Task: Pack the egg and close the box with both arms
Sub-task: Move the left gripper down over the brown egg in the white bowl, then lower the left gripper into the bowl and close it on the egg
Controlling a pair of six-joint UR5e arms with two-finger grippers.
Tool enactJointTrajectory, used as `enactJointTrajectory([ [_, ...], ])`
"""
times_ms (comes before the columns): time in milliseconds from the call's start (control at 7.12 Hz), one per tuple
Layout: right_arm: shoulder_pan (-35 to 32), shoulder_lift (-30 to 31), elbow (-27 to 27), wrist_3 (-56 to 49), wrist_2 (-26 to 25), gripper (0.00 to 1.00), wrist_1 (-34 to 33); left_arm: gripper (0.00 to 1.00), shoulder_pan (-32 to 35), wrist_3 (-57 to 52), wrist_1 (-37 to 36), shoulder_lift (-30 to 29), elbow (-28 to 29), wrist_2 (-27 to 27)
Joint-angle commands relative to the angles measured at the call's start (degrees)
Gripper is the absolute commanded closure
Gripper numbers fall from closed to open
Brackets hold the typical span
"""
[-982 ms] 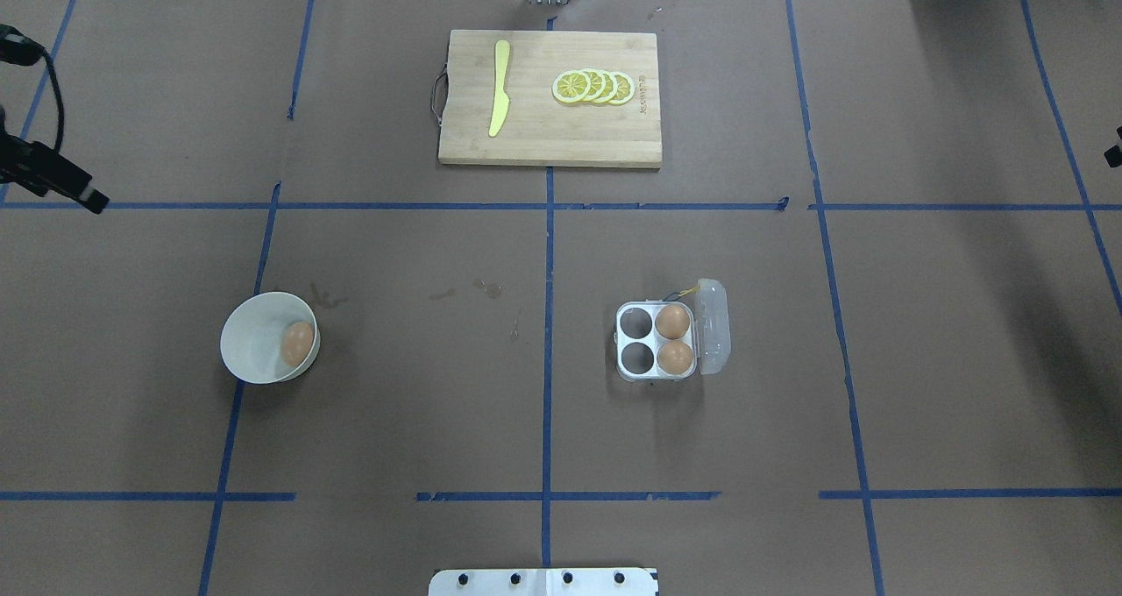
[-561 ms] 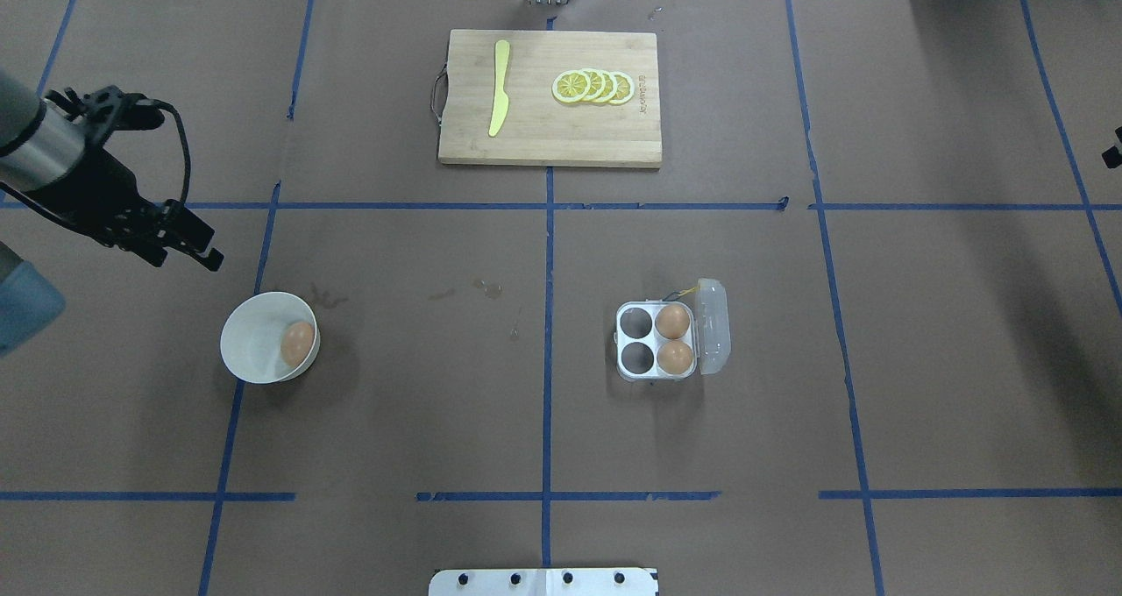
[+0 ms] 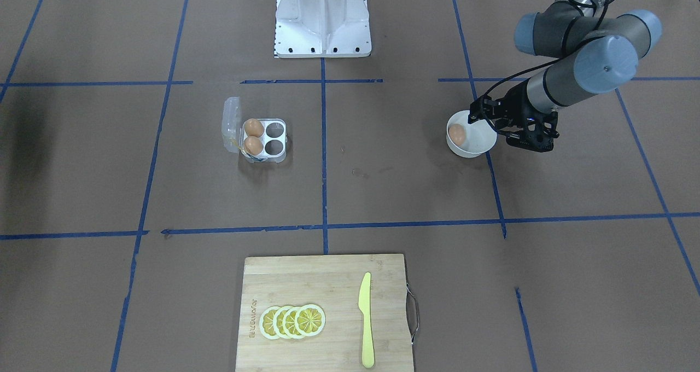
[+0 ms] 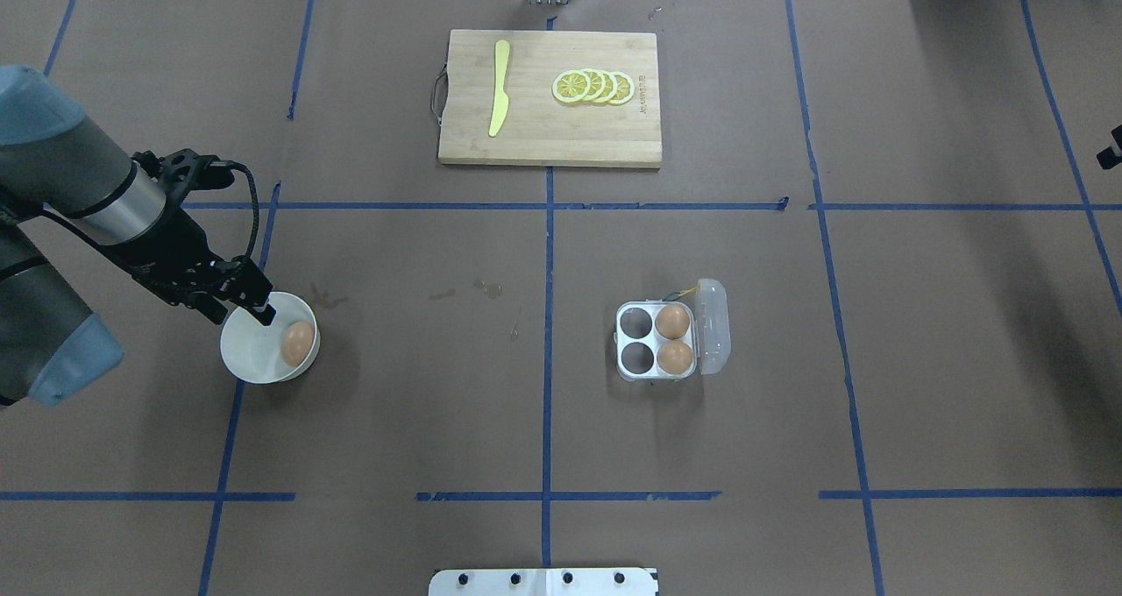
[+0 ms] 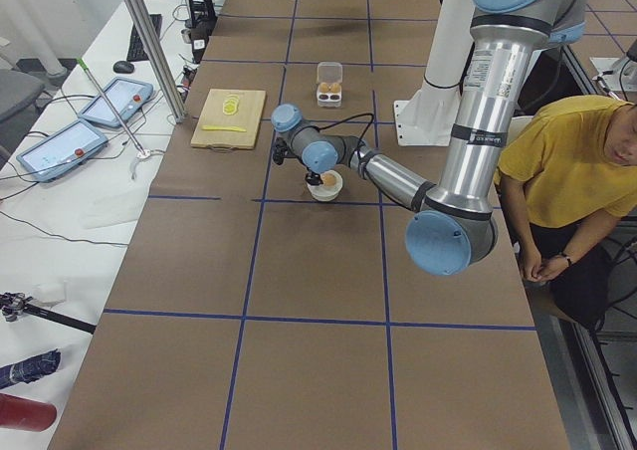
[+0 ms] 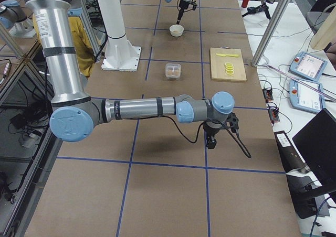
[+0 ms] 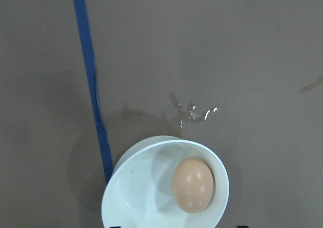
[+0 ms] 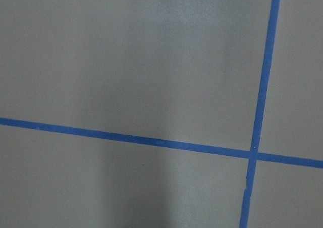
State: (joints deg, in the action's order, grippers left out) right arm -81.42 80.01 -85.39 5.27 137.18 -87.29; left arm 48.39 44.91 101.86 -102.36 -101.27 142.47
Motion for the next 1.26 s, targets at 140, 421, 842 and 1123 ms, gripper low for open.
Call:
enactJointTrajectory([
  [140, 0.1, 0.1, 0.3, 0.0, 0.0, 0.0, 0.0, 0.29, -2.1, 0.4, 0.0, -2.1, 3.0, 0.0],
  [421, 0.1, 0.1, 0.5, 0.0, 0.0, 0.0, 0.0, 0.29, -2.8, 0.2, 0.1, -2.8, 4.3, -0.1],
  [842, 0.1, 0.1, 0.7, 0.0, 0.0, 0.0, 0.0, 0.32, -3.4, 0.1, 0.1, -3.1, 5.1, -1.7],
  [1123, 0.1, 0.1, 1.2, -0.1, 0.0, 0.0, 0.0, 0.32, -3.9, 0.2, 0.0, -3.9, 5.8, -1.7],
])
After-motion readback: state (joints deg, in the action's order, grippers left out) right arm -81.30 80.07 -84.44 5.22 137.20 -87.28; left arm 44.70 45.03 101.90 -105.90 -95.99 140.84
